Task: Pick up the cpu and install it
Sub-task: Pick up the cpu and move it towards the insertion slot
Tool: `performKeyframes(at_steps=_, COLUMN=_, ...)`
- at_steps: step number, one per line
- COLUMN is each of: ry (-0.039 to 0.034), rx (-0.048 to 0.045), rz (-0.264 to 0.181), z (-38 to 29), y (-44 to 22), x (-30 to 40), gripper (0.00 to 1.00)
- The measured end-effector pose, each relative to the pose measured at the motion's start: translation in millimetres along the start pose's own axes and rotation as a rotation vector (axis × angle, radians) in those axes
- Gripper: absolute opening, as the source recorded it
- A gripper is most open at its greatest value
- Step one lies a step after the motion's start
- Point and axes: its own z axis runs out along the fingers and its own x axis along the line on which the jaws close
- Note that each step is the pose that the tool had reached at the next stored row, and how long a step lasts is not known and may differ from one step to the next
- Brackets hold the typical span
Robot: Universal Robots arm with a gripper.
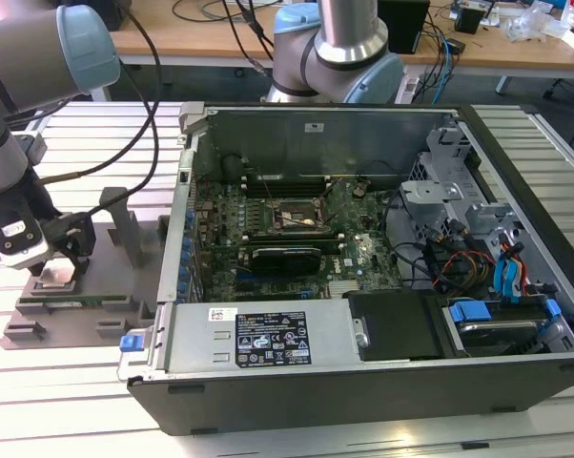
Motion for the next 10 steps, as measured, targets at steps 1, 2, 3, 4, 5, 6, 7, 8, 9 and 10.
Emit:
performKeyframes(at_steps=1, ry=-0.0002, rx=-0.0001, rz=0.000, z=1.4, y=0.0, x=1.5, gripper=0.66)
performKeyframes(at_steps=2, ry=0.0000, rx=0.0000, rz=0.000, z=2.7, y=0.1, x=2.5, gripper=0.66)
performKeyframes(at_steps=3, ry=0.0001, rx=0.0001, rz=0.000, z=3.9, y=0.1, x=3.8, gripper=0.66)
performKeyframes(at_steps=4, ry=-0.0002, rx=-0.0001, rz=0.000, z=4.4, y=0.1, x=3.8, gripper=0.66)
performKeyframes(at_steps=5, ry=0.0000, rx=0.0000, rz=0.000, z=4.6, y=0.0, x=3.9, gripper=0.66)
performKeyframes(at_steps=6, ry=-0.0001, rx=0.0000, rz=0.000, z=5.3, y=0.1, x=3.9, gripper=0.66)
performKeyframes(at_steps=7, ry=-0.0001, rx=0.0000, rz=0.000, z=6.2, y=0.1, x=4.0, gripper=0.66)
performKeyframes(at_steps=8, ry=0.0001, rx=0.0001, rz=0.000, z=6.8, y=0.1, x=4.3, gripper=0.66)
performKeyframes(at_steps=9, ry=-0.0001, rx=0.0001, rz=0.000, z=8.0, y=0.2, x=5.1, gripper=0.66)
performKeyframes(at_steps=10, ry=-0.0001, rx=0.0000, rz=0.000, z=8.4, y=0.2, x=5.7, gripper=0.66)
